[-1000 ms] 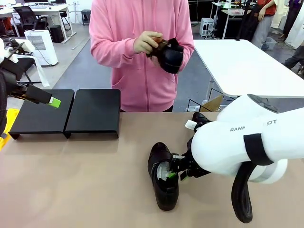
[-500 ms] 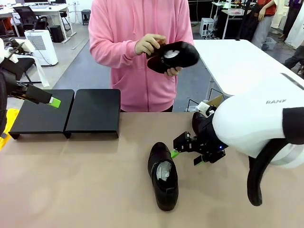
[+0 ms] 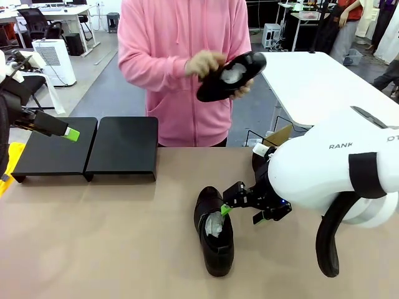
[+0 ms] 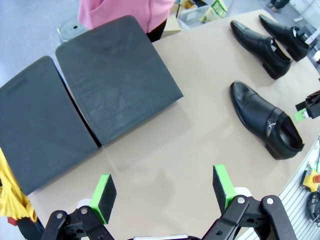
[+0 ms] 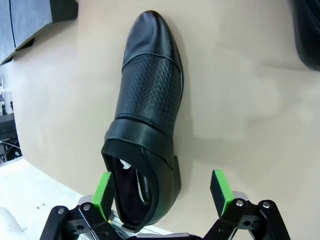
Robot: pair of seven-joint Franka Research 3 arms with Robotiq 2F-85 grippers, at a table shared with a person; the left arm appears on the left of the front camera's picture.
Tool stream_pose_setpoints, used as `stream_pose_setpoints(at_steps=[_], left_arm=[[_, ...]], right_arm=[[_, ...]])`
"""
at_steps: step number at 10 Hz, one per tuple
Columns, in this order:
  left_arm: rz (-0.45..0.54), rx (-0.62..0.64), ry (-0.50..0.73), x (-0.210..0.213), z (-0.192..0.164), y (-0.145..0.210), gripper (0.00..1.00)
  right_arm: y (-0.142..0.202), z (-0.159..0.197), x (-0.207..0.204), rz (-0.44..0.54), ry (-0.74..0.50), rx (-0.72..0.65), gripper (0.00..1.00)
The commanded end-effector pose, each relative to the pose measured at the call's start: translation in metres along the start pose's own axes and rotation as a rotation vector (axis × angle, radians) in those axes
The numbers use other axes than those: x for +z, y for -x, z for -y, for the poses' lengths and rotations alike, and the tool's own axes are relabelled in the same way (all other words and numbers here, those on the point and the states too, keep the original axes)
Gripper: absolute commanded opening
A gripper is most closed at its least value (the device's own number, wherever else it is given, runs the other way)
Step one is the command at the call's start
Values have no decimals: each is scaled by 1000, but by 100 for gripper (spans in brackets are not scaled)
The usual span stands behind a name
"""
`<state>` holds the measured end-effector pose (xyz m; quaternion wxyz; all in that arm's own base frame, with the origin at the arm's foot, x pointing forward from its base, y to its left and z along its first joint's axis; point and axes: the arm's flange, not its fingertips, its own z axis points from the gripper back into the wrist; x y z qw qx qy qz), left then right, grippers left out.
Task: Organize the shoes by placing them on the stand.
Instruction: Place the Shoe from the middle of the table onto the Shoes Stand.
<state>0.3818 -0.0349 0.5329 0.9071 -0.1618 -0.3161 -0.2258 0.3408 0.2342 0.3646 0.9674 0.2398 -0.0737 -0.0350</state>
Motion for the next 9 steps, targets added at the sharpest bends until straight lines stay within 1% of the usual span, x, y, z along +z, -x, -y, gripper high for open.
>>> stream_pose_setpoints(at_steps=[1,2,3,4,5,6,7,8,9], left_arm=[[1,-13,9,2,-1,1,100],[1,-13,9,2,-1,1,100],[0,0,0,0,0,0,100],[-5,-22,66,-26,38,-7,100],[-34,10,82,-44,70,-12,100],[-107,87,137,-61,103,-14,100],[-161,122,136,-76,133,-17,100],[-190,153,119,-93,158,-20,100],[-222,158,58,-115,182,-23,100]], right_arm=[[-2,-3,0,25,7,-12,100],[0,0,0,0,0,0,100],[23,-10,16,46,-34,-9,100],[25,4,54,132,-58,-46,100],[25,22,88,217,-15,-85,100],[24,46,115,282,13,-155,100],[26,70,135,334,17,-224,100],[29,90,150,374,49,-283,100],[31,111,162,413,111,-358,100]])
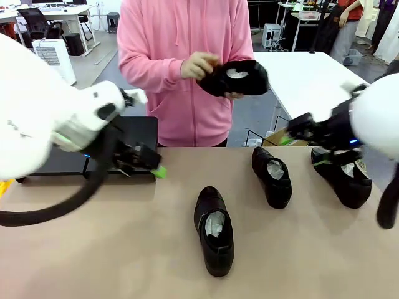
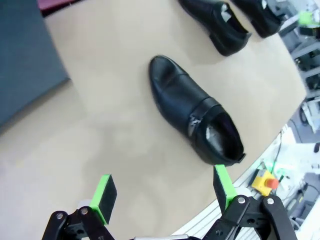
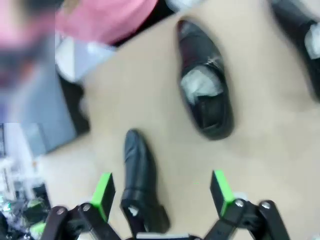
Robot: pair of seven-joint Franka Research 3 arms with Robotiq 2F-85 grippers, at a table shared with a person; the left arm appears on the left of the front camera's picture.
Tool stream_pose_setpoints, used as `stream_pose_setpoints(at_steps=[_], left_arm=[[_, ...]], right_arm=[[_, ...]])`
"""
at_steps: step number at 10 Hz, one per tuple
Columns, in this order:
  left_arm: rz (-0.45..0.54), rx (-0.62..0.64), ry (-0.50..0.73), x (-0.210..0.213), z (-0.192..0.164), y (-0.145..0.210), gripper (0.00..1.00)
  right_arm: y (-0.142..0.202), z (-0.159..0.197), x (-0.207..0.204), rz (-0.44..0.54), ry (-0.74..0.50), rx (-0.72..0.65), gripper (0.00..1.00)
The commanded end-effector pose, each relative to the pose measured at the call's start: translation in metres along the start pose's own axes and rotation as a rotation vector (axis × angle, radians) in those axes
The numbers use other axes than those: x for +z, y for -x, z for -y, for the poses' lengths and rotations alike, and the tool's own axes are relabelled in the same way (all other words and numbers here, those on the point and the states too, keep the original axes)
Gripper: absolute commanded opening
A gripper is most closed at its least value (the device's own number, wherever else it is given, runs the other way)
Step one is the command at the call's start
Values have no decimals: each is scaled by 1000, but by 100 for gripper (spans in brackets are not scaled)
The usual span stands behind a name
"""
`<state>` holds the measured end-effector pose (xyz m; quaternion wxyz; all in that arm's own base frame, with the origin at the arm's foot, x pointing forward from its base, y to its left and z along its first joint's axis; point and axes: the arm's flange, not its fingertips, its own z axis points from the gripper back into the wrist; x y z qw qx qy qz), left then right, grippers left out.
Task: Organize the shoes by placing them on the stand.
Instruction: Place the Shoe from the middle of the table onto the Shoes Stand.
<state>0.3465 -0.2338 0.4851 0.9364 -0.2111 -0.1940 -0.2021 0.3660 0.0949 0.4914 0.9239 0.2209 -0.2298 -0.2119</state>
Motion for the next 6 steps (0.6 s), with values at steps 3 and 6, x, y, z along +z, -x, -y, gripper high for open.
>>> stream_pose_setpoints(at_steps=[3,6], left_arm=[[-161,114,-64,-59,61,-13,100],[-73,110,1,-69,72,-15,100]], right_arm=[[50,119,45,87,227,-185,100],[50,133,38,11,295,-235,100]])
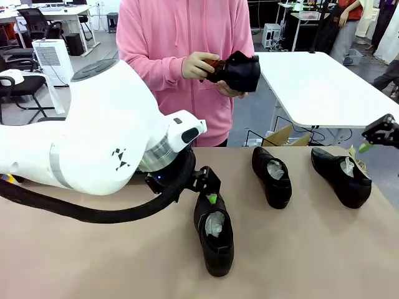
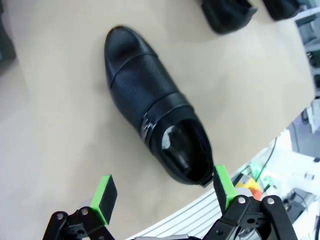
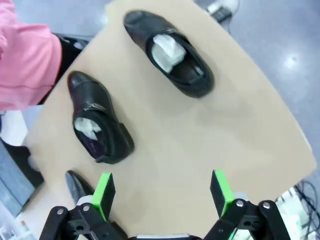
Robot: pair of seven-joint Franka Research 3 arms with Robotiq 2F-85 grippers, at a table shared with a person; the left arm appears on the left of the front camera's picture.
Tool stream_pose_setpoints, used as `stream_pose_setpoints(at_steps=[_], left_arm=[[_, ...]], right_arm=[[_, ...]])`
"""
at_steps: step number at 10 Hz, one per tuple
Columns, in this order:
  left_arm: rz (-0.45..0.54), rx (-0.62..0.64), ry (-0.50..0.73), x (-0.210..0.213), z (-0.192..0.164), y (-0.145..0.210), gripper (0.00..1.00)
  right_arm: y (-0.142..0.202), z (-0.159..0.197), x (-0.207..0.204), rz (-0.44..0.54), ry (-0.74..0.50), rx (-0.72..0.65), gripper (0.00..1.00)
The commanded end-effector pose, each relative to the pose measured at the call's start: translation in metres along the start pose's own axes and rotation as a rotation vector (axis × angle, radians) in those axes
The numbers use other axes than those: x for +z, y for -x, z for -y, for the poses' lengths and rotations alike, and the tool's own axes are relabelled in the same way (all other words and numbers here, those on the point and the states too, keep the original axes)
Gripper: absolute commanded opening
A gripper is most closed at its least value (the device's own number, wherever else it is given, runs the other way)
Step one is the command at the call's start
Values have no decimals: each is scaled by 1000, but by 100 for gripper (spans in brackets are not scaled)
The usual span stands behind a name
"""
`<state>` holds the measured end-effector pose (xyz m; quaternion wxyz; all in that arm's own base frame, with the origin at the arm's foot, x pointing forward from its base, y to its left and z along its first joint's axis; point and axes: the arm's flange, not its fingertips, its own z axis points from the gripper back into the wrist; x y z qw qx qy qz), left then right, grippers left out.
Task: Organize the shoes by placing them on the stand.
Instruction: Place the Shoe from the middle of the table onto the Shoes Stand.
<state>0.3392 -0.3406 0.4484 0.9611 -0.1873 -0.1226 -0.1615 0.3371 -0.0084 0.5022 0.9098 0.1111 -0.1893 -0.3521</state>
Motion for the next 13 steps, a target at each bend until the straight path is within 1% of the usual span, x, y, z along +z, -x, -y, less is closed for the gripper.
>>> stream_pose_setpoints(at_steps=[1,2,3,4,5,6,7,8,9,11,13], left_arm=[[-22,-3,-18,0,-6,4,100],[-22,-3,-18,0,-6,4,100],[1,0,1,0,0,0,100],[0,50,-87,1,3,0,100],[-8,95,-88,-14,24,-1,100],[7,128,-128,-27,45,1,100],[-25,149,-188,-42,71,4,100],[-36,189,-225,-49,83,5,100],[-17,212,-237,-53,94,4,100],[-44,265,-257,-73,107,-5,100],[-56,292,-261,-94,110,-15,100]], right_arm=[[-4,-4,2,31,-32,11,100],[-4,-4,2,31,-32,11,100],[-4,-4,2,31,-32,11,100],[-4,-4,2,31,-32,11,100],[-4,-4,2,31,-32,11,100],[-4,-4,2,31,-32,11,100],[-4,-4,2,31,-32,11,100],[-4,-4,2,31,-32,11,100],[-4,-4,2,31,-32,11,100],[-4,-4,2,31,-32,11,100],[-4,-4,2,31,-32,11,100]])
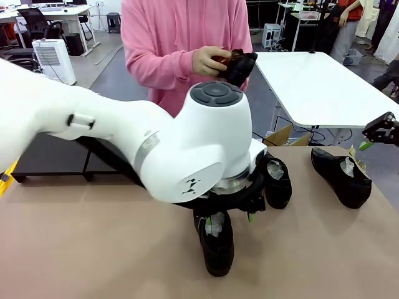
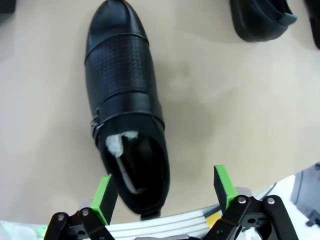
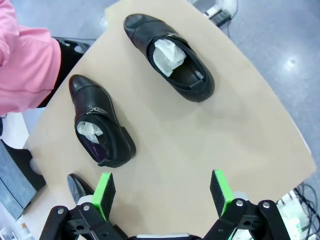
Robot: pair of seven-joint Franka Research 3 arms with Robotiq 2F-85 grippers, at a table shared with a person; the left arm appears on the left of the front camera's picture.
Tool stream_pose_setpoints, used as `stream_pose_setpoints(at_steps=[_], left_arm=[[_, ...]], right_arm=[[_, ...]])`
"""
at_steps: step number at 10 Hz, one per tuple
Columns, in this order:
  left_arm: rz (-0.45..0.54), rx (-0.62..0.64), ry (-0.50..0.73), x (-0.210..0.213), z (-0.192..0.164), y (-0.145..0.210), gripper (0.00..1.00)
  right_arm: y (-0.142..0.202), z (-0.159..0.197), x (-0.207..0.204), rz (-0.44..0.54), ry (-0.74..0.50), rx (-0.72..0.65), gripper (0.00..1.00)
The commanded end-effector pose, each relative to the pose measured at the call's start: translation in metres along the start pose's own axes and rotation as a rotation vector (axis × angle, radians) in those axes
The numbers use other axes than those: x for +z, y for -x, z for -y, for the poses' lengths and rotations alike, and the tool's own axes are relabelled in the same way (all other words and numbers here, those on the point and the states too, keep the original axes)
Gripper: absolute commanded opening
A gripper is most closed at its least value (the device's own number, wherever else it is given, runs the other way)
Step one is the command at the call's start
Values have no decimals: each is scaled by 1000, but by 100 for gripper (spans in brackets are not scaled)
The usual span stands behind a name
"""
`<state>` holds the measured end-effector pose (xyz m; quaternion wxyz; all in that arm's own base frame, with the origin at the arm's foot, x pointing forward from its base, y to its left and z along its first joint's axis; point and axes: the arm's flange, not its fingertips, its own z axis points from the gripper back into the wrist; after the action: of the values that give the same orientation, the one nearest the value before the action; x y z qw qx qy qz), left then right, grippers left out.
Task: Organize the shoes by placing them on the stand.
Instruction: Place the Shoe from the middle of the table onto the Shoes Stand.
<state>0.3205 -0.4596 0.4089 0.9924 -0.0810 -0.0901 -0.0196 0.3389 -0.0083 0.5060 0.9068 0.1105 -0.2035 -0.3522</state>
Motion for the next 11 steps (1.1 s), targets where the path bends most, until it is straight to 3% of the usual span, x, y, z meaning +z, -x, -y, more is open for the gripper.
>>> stream_pose_setpoints(at_steps=[1,2,6,8,11], left_arm=[[-30,42,-25,-20,21,-9,100],[-81,47,-18,-30,24,-8,100],[-111,55,-74,-55,29,-9,100],[-124,51,-127,-62,27,-9,78],[-128,54,-133,-61,25,-9,29]], right_arm=[[-2,-2,-1,4,-23,10,100],[-2,-2,-1,4,-23,10,100],[-2,-2,-1,4,-23,10,100],[-2,-2,-1,4,-23,10,100],[-2,-2,-1,4,-23,10,100]])
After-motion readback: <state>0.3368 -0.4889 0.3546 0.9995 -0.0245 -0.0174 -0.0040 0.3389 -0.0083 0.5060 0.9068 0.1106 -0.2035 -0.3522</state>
